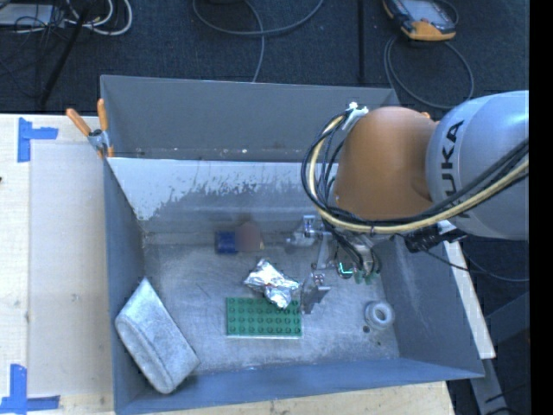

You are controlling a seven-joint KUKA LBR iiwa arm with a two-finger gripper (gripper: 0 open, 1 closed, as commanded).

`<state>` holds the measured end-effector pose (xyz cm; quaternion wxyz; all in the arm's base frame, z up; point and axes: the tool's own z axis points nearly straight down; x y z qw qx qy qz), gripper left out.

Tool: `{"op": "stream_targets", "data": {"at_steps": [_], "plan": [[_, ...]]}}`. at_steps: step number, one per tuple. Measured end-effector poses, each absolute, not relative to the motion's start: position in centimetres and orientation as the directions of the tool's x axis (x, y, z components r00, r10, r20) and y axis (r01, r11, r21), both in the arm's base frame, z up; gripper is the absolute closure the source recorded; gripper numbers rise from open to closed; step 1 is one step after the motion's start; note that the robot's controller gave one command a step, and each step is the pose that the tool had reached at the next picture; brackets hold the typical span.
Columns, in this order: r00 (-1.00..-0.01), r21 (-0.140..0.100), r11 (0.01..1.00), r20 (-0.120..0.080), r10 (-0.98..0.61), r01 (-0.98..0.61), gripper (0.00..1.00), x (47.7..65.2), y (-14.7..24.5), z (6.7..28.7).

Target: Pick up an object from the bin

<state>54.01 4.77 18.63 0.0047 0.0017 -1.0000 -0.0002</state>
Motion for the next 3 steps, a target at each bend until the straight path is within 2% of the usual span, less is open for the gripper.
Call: {"op": "stream_targets", "data": {"at_steps": [1, 2, 3], "plan": [[-0.981, 0.002, 0.981, 0.0, -0.196, -0.196, 0.0, 55.7, 5.5, 7.5], [-0.981, 0.002, 0.981, 0.0, -0.194, -0.194, 1.0, 55.8, 5.5, 7.8], [-0.883, -0.003, 0.883, -0.007, -0.47, -0.47, 1.0, 57.2, 4.7, 22.1]]}}
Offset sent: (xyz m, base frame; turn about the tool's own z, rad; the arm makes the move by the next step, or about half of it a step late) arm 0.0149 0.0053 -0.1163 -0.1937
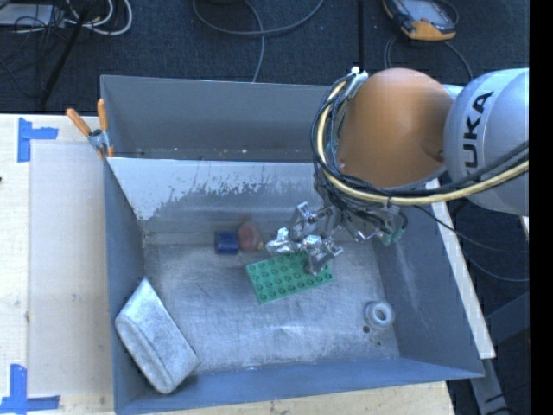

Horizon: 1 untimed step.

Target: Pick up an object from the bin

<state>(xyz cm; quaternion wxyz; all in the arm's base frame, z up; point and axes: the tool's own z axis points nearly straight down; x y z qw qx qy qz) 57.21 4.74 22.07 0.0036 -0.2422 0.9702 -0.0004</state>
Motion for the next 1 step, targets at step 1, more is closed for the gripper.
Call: {"op": "stream_targets", "data": {"at_steps": [1], "plan": [[-0.743, -0.001, 0.743, -0.003, -0.669, -0.669, 1.0, 56.77, 5.36, 25.08]]}}
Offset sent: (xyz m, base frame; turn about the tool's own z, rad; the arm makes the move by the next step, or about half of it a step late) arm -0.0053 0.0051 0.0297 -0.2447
